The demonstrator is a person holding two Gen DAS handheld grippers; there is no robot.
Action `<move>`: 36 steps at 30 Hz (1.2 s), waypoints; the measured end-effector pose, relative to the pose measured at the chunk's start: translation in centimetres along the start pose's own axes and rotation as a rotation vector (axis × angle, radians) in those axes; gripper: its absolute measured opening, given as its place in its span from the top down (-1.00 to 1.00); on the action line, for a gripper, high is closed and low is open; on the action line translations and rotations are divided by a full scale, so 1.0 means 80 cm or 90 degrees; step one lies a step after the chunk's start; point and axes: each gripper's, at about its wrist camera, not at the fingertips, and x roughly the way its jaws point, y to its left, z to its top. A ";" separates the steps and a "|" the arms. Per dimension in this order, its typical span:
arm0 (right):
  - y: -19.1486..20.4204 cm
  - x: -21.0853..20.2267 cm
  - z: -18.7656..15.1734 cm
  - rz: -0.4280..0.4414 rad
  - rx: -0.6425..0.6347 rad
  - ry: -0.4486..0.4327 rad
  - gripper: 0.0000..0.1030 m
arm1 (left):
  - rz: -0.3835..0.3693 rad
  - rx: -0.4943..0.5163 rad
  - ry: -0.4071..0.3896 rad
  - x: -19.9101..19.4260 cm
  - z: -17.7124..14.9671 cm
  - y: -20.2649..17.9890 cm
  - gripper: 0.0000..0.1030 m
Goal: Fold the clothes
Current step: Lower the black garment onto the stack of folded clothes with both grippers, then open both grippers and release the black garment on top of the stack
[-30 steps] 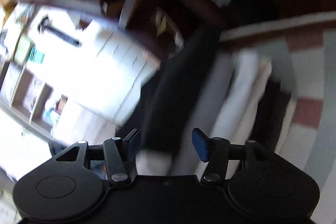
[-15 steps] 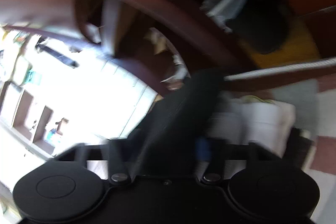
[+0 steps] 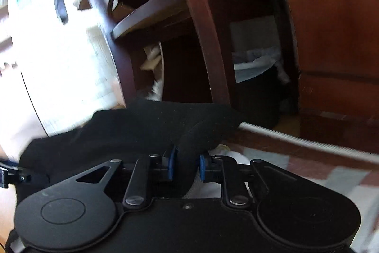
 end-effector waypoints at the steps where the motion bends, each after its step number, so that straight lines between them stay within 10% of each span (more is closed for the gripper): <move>1: 0.012 -0.018 0.003 -0.023 -0.010 -0.004 0.56 | 0.022 0.025 -0.015 -0.007 0.000 -0.009 -0.92; 8: 0.077 -0.091 -0.001 0.084 -0.144 -0.093 0.42 | -0.024 0.045 -0.194 -0.059 0.020 -0.033 -0.90; 15: 0.112 -0.058 -0.045 0.093 -0.172 0.004 0.17 | -0.026 -0.113 -0.043 0.011 0.026 -0.005 -0.40; 20: 0.109 -0.073 -0.059 0.123 -0.170 0.005 0.16 | -0.096 -0.287 -0.010 0.040 -0.019 0.060 -0.50; 36: 0.144 -0.106 -0.114 0.083 -0.218 0.126 -0.16 | -0.012 -0.233 -0.027 0.010 -0.030 0.043 -0.76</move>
